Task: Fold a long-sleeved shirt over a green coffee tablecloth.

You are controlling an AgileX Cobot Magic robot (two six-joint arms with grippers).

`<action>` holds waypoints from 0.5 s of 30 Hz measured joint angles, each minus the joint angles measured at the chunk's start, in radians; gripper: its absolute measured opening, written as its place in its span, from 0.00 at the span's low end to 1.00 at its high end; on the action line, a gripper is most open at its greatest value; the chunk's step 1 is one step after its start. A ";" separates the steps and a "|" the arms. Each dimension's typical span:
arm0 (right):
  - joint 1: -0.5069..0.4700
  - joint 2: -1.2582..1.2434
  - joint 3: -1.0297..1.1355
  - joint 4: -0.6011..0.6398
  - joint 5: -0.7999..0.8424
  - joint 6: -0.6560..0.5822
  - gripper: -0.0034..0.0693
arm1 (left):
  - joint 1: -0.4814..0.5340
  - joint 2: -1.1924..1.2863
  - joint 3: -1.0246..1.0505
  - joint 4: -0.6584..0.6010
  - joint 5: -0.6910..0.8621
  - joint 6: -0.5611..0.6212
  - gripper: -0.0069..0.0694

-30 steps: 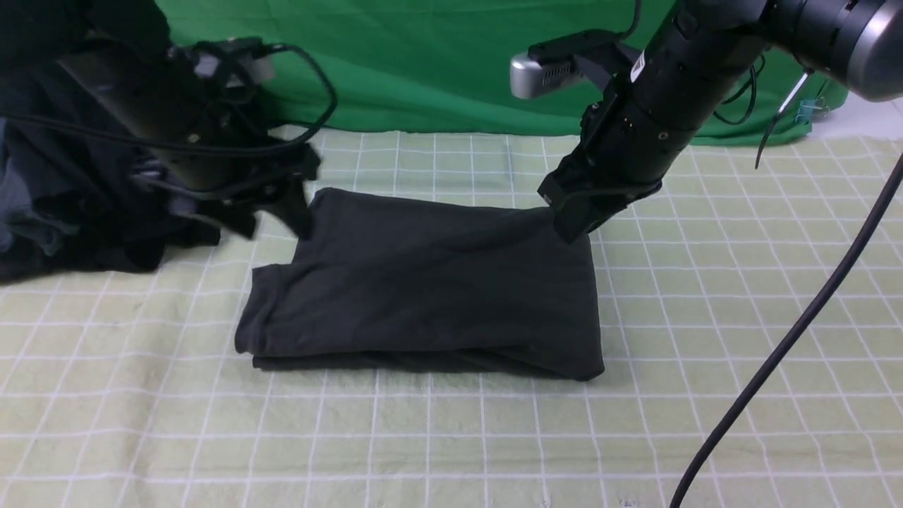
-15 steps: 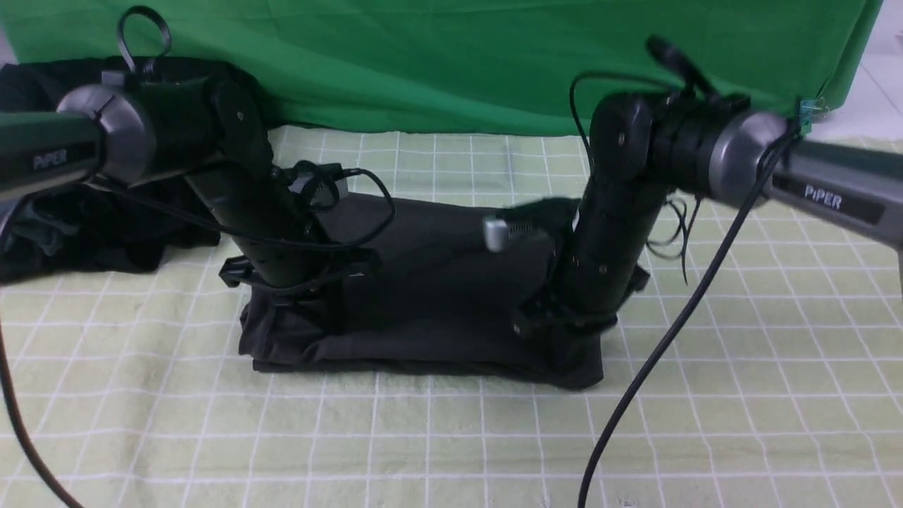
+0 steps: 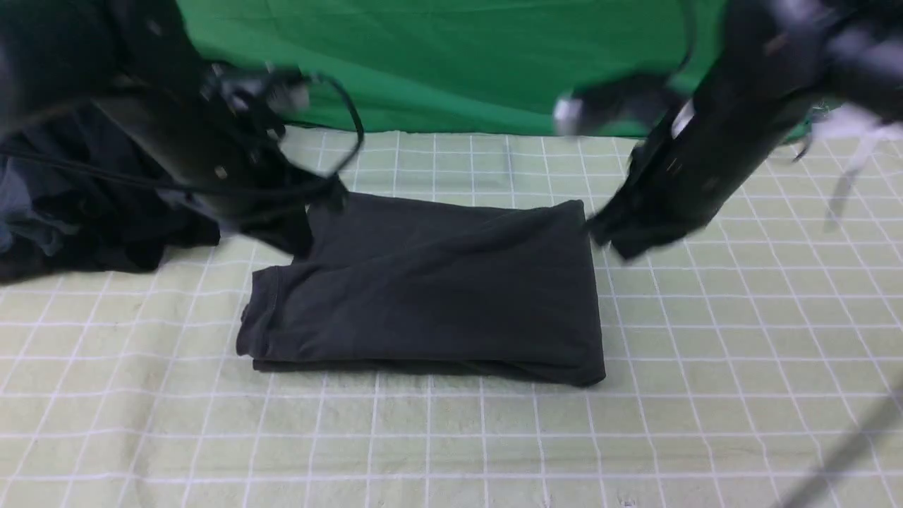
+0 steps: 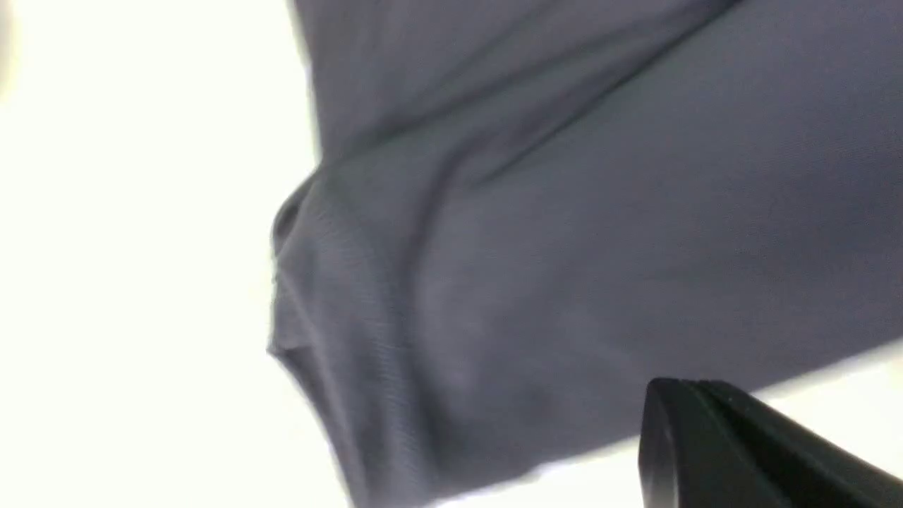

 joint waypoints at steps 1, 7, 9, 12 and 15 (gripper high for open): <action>0.000 -0.083 0.014 -0.001 -0.044 0.000 0.05 | 0.000 -0.060 0.008 -0.020 -0.012 0.003 0.08; 0.000 -0.567 0.233 -0.098 -0.391 0.001 0.05 | 0.000 -0.429 0.126 -0.108 -0.146 0.038 0.08; 0.000 -0.728 0.367 -0.139 -0.545 0.004 0.05 | 0.000 -0.566 0.212 -0.113 -0.200 0.042 0.08; 0.000 -0.949 0.567 -0.171 -0.742 0.005 0.05 | 0.000 -0.750 0.362 -0.113 -0.268 0.043 0.08; 0.000 -1.082 0.702 -0.178 -0.849 0.007 0.05 | 0.000 -0.870 0.480 -0.113 -0.323 0.043 0.08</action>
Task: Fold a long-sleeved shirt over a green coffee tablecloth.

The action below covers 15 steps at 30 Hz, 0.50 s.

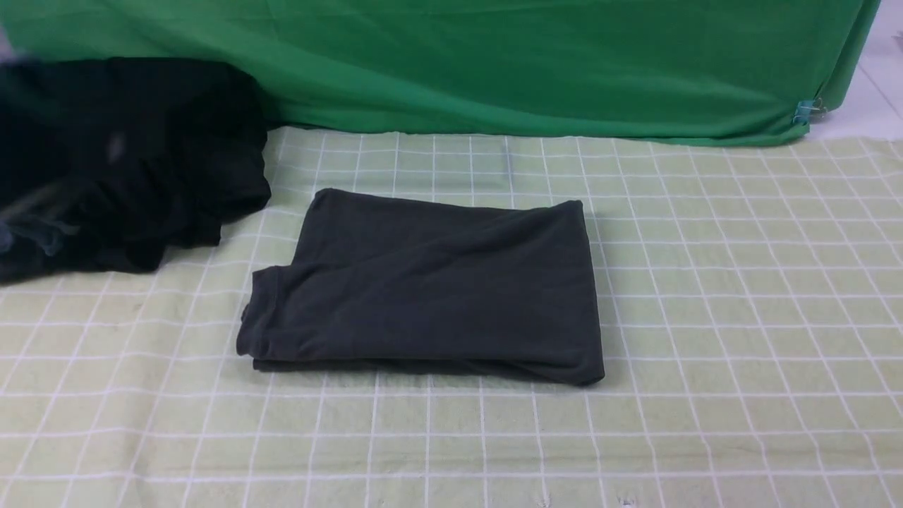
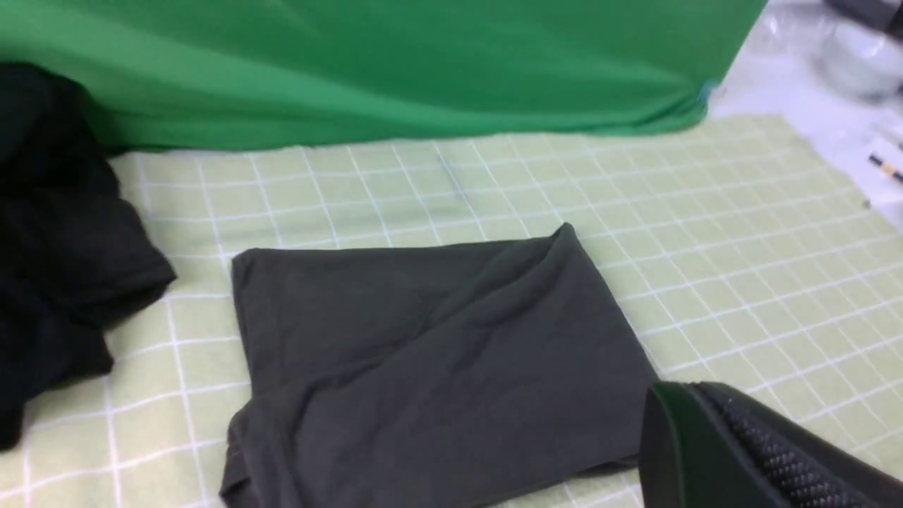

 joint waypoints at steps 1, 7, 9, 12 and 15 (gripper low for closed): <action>0.000 -0.118 0.116 -0.003 -0.086 0.006 0.05 | 0.000 -0.117 0.123 -0.001 -0.056 0.000 0.08; 0.000 -0.369 0.367 -0.007 -0.343 0.063 0.06 | 0.000 -0.387 0.421 -0.027 -0.195 -0.010 0.08; 0.000 -0.416 0.384 -0.008 -0.367 0.070 0.06 | 0.000 -0.441 0.485 -0.032 -0.228 -0.019 0.08; 0.000 -0.466 0.387 -0.010 -0.388 0.074 0.07 | 0.000 -0.506 0.539 -0.034 -0.264 -0.029 0.08; 0.000 -0.488 0.387 -0.010 -0.393 0.075 0.08 | 0.000 -0.522 0.549 -0.035 -0.284 -0.029 0.08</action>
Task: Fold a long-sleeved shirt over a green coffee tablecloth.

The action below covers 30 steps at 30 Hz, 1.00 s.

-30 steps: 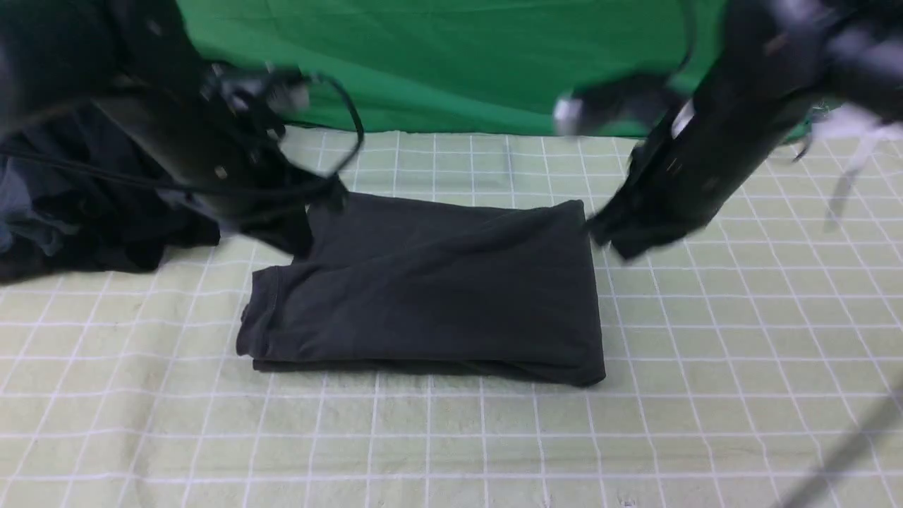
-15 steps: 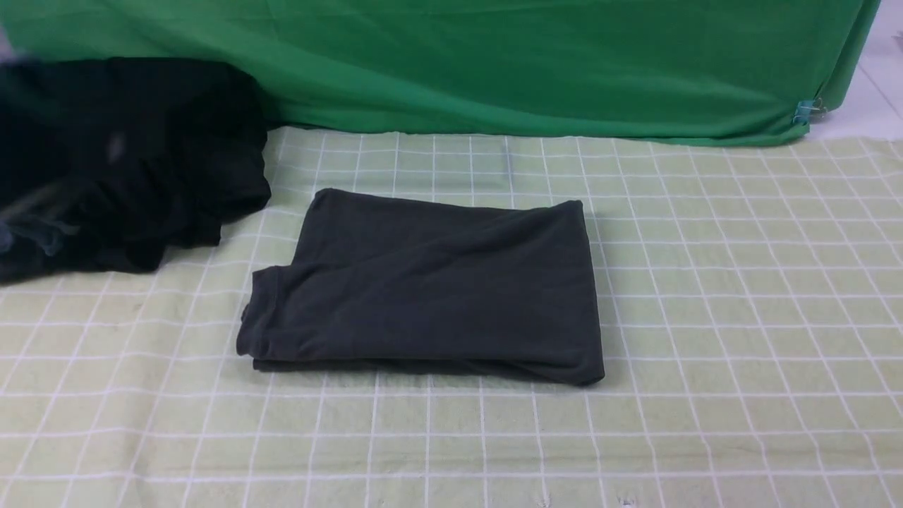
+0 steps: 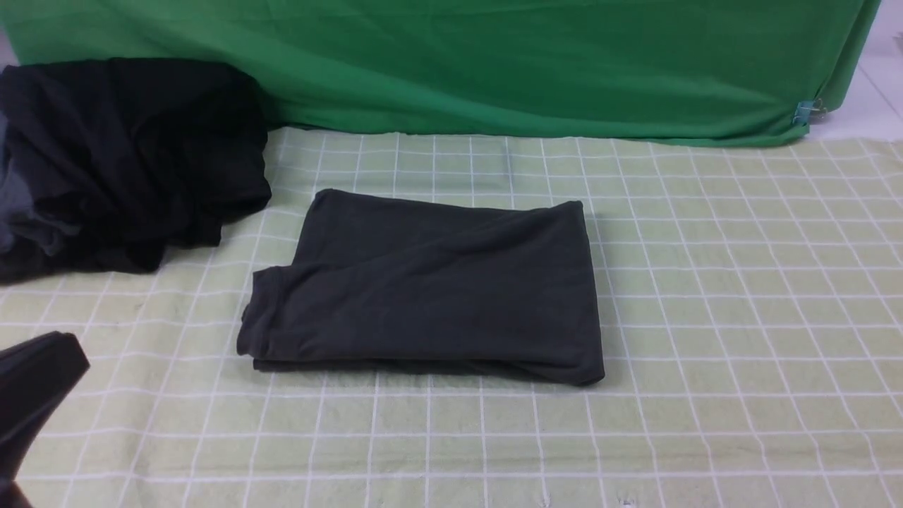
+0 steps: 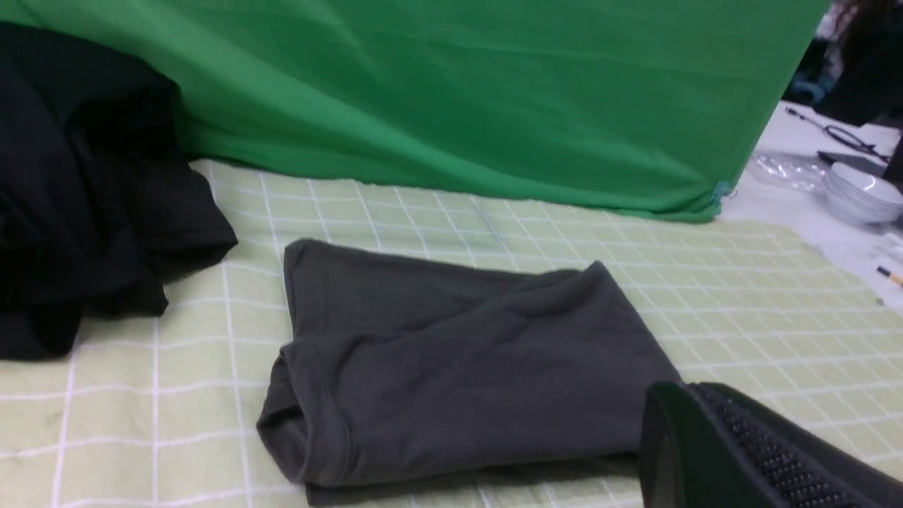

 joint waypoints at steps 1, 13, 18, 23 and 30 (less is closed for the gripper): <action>0.000 -0.002 0.000 0.000 0.000 0.000 0.08 | 0.000 -0.001 0.002 0.000 -0.004 0.000 0.08; 0.000 -0.002 0.000 0.000 0.003 0.000 0.12 | 0.000 -0.001 0.003 0.030 -0.004 -0.002 0.09; 0.000 -0.002 0.000 0.000 0.003 0.001 0.13 | 0.000 -0.001 0.003 0.048 -0.005 -0.002 0.09; 0.000 -0.002 0.000 0.000 0.003 0.001 0.15 | 0.000 -0.005 0.004 0.113 -0.006 -0.003 0.09; 0.000 -0.002 0.000 0.000 0.002 0.001 0.15 | 0.104 -0.118 0.130 0.244 -0.069 -0.004 0.09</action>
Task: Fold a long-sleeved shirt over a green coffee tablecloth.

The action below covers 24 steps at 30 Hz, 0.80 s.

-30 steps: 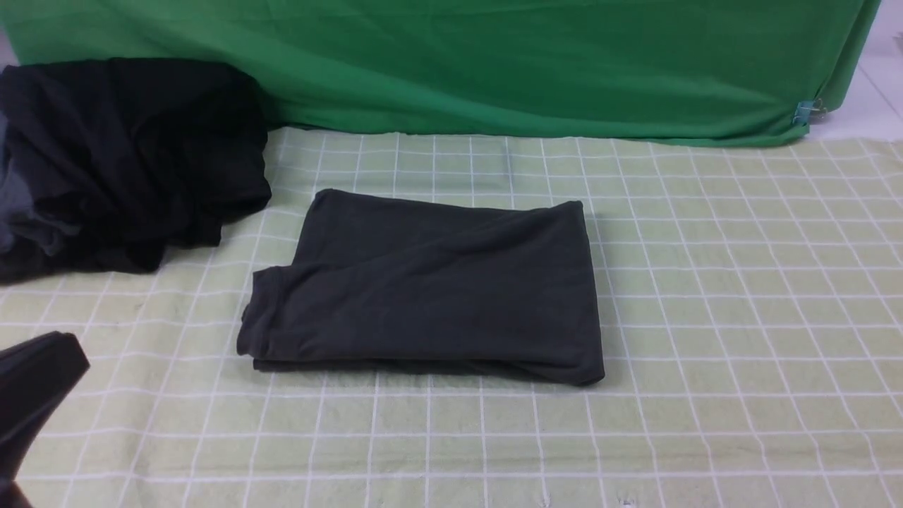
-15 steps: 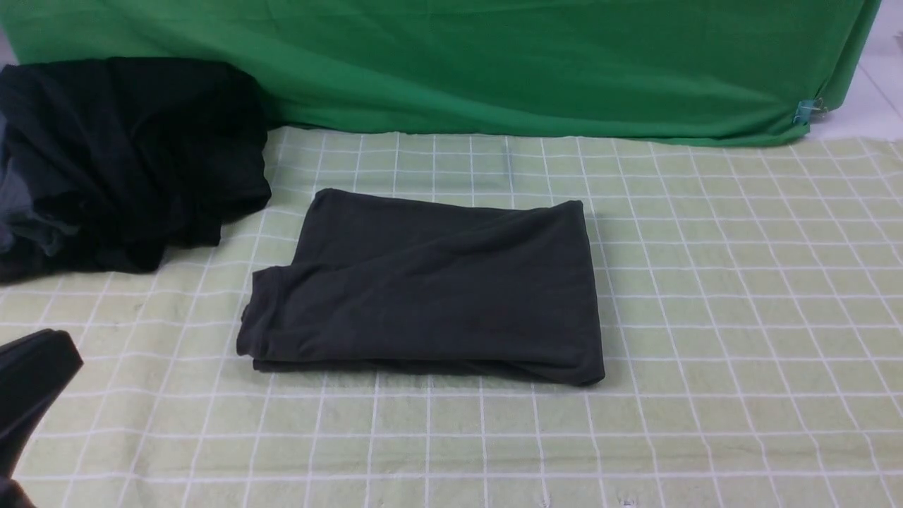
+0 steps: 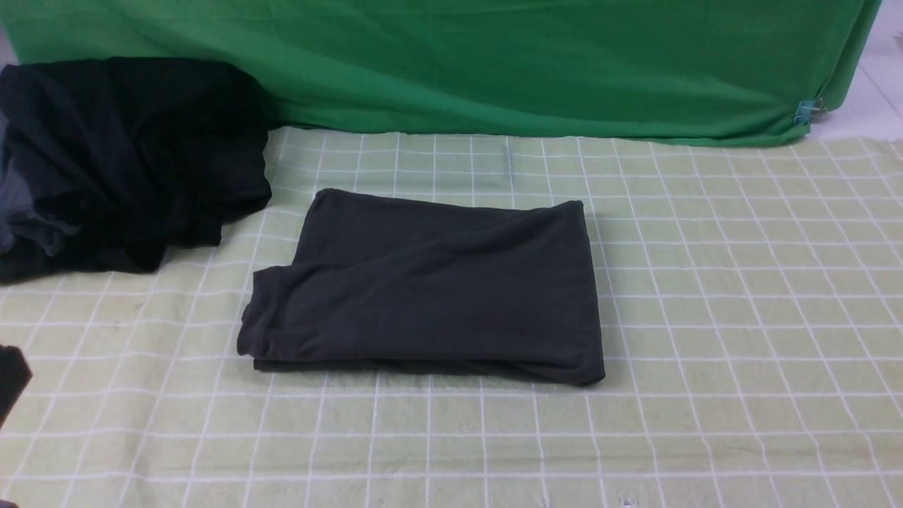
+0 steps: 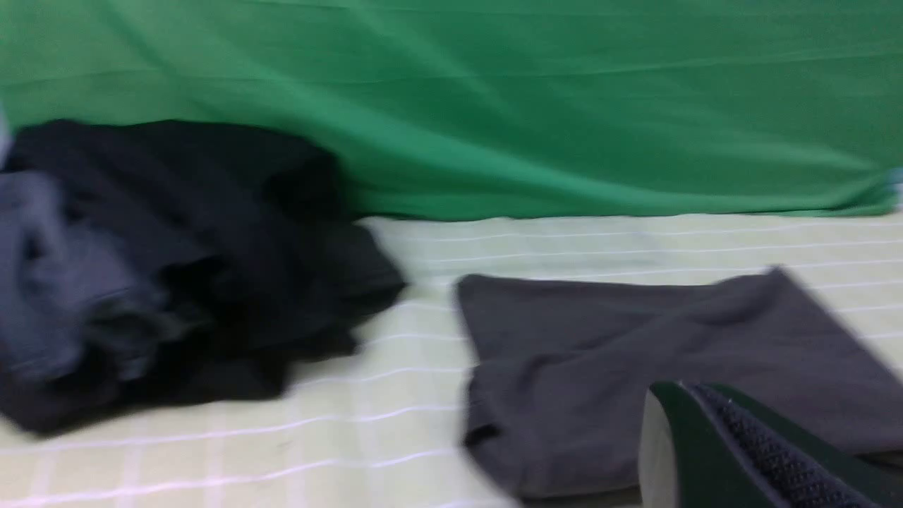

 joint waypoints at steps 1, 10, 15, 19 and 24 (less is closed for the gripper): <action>0.000 0.000 0.000 0.000 0.000 0.000 0.15 | 0.032 -0.029 0.035 0.021 -0.011 0.000 0.09; 0.000 0.000 0.000 0.000 0.000 0.000 0.15 | 0.159 -0.145 0.275 0.075 -0.067 -0.004 0.09; 0.000 0.000 0.000 -0.001 0.000 0.001 0.17 | 0.159 -0.145 0.281 0.081 -0.056 -0.004 0.09; 0.000 0.000 0.000 -0.001 0.000 0.001 0.19 | 0.159 -0.146 0.281 0.081 -0.055 -0.005 0.09; 0.000 0.000 0.000 -0.001 0.000 0.001 0.20 | 0.159 -0.146 0.281 0.081 -0.055 -0.005 0.09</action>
